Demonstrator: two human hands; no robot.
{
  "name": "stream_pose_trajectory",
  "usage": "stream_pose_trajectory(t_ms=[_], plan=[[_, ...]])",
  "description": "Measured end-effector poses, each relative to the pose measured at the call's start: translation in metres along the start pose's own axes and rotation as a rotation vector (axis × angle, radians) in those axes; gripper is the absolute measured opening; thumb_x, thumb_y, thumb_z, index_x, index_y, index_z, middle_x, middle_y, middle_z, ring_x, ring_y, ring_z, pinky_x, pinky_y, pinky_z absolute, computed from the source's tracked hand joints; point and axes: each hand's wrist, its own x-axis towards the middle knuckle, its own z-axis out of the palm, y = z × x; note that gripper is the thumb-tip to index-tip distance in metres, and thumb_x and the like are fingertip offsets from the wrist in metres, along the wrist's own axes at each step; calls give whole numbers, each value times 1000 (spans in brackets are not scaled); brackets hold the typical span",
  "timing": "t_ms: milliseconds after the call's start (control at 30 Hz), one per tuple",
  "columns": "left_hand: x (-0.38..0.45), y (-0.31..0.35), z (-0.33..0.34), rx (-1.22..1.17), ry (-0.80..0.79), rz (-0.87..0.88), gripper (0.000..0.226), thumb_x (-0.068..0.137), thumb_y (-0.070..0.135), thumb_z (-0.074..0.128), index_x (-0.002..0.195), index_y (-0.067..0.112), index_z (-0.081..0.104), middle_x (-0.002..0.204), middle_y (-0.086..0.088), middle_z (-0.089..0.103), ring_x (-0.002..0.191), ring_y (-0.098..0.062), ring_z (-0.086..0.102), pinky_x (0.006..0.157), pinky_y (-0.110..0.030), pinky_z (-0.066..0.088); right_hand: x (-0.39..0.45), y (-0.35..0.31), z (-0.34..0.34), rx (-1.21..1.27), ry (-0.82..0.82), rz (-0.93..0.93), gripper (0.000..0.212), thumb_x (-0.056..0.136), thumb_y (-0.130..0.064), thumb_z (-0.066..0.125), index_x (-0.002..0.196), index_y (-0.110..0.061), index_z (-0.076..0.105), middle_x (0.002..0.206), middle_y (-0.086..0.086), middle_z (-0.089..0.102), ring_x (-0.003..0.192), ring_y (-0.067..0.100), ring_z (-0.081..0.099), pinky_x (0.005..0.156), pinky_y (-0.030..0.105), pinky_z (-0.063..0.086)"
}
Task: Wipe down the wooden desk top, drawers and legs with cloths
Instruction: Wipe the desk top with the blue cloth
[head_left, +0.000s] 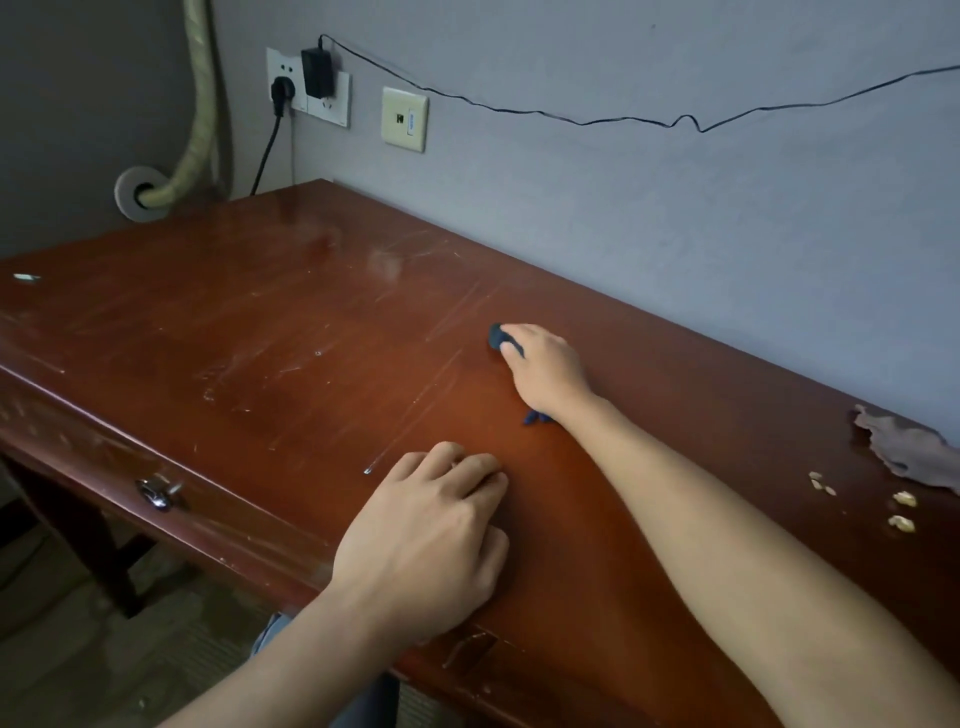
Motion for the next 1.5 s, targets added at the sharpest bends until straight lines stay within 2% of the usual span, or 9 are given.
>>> stream_pose_trajectory(t_ms=[267, 400, 500, 700, 867, 967, 1100, 1267, 1500], plan=[[-17, 1, 1, -96, 344, -5, 29, 91, 18, 50, 63, 15, 58, 67, 4, 53, 61, -16, 46, 54, -31, 42, -93, -74, -4, 342, -223, -328, 35, 97, -23, 57, 132, -24, 59, 142, 0, 59, 131, 18, 51, 106, 31, 39], [-26, -5, 0, -58, 314, 25, 24, 92, 20, 53, 78, 14, 71, 84, 2, 66, 74, -20, 61, 63, -38, 51, -113, -52, -14, 407, -215, -374, 37, 96, -18, 65, 132, -23, 68, 145, -2, 59, 135, 9, 51, 113, 23, 36], [-42, -13, -9, 33, 247, -14, 31, 94, 29, 53, 102, 15, 79, 110, -1, 73, 104, -26, 68, 90, -43, 53, -98, -28, -13, 293, -89, -194, 37, 97, -27, 62, 134, -30, 66, 144, -8, 59, 132, 11, 53, 108, 26, 41], [-65, -13, -9, -46, 121, -75, 50, 98, 45, 49, 136, 19, 68, 145, 3, 59, 143, -20, 49, 120, -43, 37, -77, -39, -10, 157, 19, -59, 36, 103, -18, 52, 136, -11, 62, 143, 4, 59, 131, 27, 51, 107, 31, 35], [-65, -26, -17, -221, 229, -136, 37, 93, 32, 50, 106, 14, 80, 120, 5, 72, 114, -15, 68, 92, -36, 55, -118, -88, 0, 320, -89, -381, 37, 100, -14, 59, 137, -12, 63, 144, 8, 60, 135, 22, 49, 116, 27, 26], [-62, -29, -21, -10, 303, -127, 26, 91, 21, 51, 89, 11, 75, 101, 0, 67, 88, -23, 64, 71, -39, 52, -138, -89, -2, 383, -205, -511, 40, 100, -18, 63, 141, -19, 62, 148, 4, 57, 141, 18, 47, 123, 31, 26], [-62, -32, -21, 209, 276, -232, 24, 87, 22, 57, 99, 13, 77, 107, -7, 68, 100, -34, 64, 79, -46, 49, -122, -62, -11, 299, -167, -386, 38, 100, -23, 61, 139, -22, 63, 145, 1, 60, 135, 18, 53, 117, 31, 36], [-72, -34, -30, 48, 258, -251, 35, 91, 27, 50, 107, 19, 79, 114, 5, 72, 110, -19, 66, 78, -37, 57, -93, -60, -5, 146, -4, -68, 35, 104, -20, 51, 136, -11, 60, 141, 6, 60, 129, 30, 53, 111, 37, 36], [-73, -56, -44, -100, 232, -330, 22, 91, 12, 56, 108, 15, 70, 115, 8, 66, 92, -19, 66, 71, -38, 57, -153, -109, 0, 332, -143, -511, 42, 101, -16, 61, 143, -14, 59, 147, 7, 57, 139, 18, 47, 123, 29, 23]])
